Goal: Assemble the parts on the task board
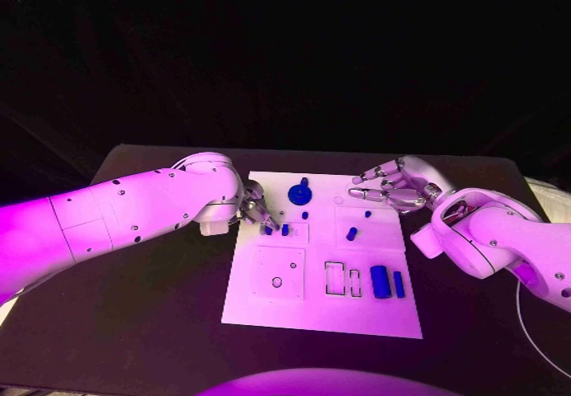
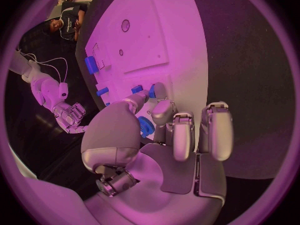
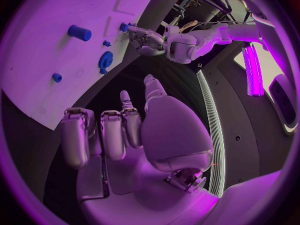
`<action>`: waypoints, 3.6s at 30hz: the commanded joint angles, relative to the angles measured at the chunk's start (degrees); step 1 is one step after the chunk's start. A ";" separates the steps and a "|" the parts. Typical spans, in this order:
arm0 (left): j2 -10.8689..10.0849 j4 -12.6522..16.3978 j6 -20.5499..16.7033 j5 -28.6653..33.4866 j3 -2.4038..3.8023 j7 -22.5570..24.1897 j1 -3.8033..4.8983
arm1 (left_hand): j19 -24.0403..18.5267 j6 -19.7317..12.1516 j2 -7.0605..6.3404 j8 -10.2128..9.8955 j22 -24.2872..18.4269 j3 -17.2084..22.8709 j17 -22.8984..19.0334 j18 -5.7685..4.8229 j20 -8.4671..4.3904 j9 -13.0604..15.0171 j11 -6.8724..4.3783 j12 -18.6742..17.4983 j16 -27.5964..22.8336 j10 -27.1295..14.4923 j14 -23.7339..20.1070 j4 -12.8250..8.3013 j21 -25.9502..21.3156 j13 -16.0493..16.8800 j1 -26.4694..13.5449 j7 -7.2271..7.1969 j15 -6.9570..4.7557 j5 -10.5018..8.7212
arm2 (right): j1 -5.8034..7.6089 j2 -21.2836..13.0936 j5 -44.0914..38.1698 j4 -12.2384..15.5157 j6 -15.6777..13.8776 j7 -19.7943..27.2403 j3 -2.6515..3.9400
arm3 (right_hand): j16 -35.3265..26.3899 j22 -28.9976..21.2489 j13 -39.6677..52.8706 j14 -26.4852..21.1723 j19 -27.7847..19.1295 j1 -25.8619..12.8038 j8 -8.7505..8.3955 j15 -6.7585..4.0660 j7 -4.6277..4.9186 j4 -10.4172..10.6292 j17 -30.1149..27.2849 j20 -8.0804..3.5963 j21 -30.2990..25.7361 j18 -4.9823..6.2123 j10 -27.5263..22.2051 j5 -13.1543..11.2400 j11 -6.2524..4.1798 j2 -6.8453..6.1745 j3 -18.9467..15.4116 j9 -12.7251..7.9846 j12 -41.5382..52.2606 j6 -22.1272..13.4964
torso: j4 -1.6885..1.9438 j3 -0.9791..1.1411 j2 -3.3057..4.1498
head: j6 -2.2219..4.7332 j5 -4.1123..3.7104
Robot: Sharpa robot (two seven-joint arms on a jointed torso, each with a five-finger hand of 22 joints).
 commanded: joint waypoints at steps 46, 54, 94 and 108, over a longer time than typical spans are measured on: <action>-2.46 2.53 -30.04 -2.05 -0.07 34.23 -0.26 | -16.75 -17.05 2.74 -13.66 -30.31 -17.36 -28.75 8.31 5.35 -12.66 8.39 -36.65 -46.82 -30.31 -18.82 -2.38 -62.54 -35.65 31.87 7.23 6.36 -4.29 | -1.28 0.76 0.87 -1.34 0.80 1.42 0.00 | -0.30 1.16 8.42 4.22 -0.53 0.24 0.17 -0.18 0.07 0.25 6.59 -0.01 -0.44 1.01 0.87 0.12 -0.31 0.30 -0.63 0.11 -0.35 0.26 | -0.06 -0.07 0.11 | 1.20 -1.10; 0.99 -0.16 -25.97 -9.79 -0.42 37.45 -1.85 | -9.58 -8.16 0.41 -18.97 -29.53 -11.79 -23.06 8.63 4.27 -21.54 7.92 -46.85 -35.82 -24.15 -8.10 -4.83 -59.69 -47.06 33.50 7.25 5.18 -4.22 | -1.32 0.99 0.88 -1.45 0.13 1.77 0.00 | -0.38 1.11 8.34 4.20 -0.55 0.69 0.17 -0.18 0.08 0.07 6.50 -0.02 -0.48 1.02 0.80 0.62 -0.32 0.68 -0.60 0.11 -0.47 0.24 | -0.04 -0.01 0.09 | 1.42 -1.66; 8.09 -6.63 -15.42 -18.83 -0.46 26.86 -3.12 | 1.69 1.13 -0.89 -23.70 -6.88 -5.69 -7.14 4.04 3.35 -29.12 6.76 -52.53 -14.17 -14.93 1.03 -4.75 -27.18 -54.18 29.08 6.34 4.36 -4.41 | -1.30 1.30 1.67 -1.10 -0.60 2.82 0.00 | -1.25 -0.84 7.62 3.90 -1.64 1.56 0.14 -0.19 0.11 -0.28 5.30 -0.05 -1.53 1.46 0.20 1.03 -0.32 1.43 -0.35 0.11 -1.65 0.18 | 0.01 0.01 0.01 | 1.09 -2.24; 8.95 -7.41 -15.68 -18.87 -0.47 25.59 -3.39 | 1.99 1.90 -0.44 -23.86 -5.46 -4.65 -7.77 3.82 3.09 -29.45 6.44 -52.71 -14.14 -13.64 1.34 -5.02 -25.37 -54.08 28.81 6.25 4.06 -4.43 | -1.27 1.31 1.67 -0.92 -0.51 2.82 0.00 | -1.32 -0.87 7.64 3.87 -1.66 1.65 0.13 -0.20 0.13 -0.32 5.22 -0.05 -1.56 1.46 0.21 1.02 -0.31 1.51 -0.33 0.11 -1.62 0.15 | 0.03 0.00 0.02 | 0.85 -2.18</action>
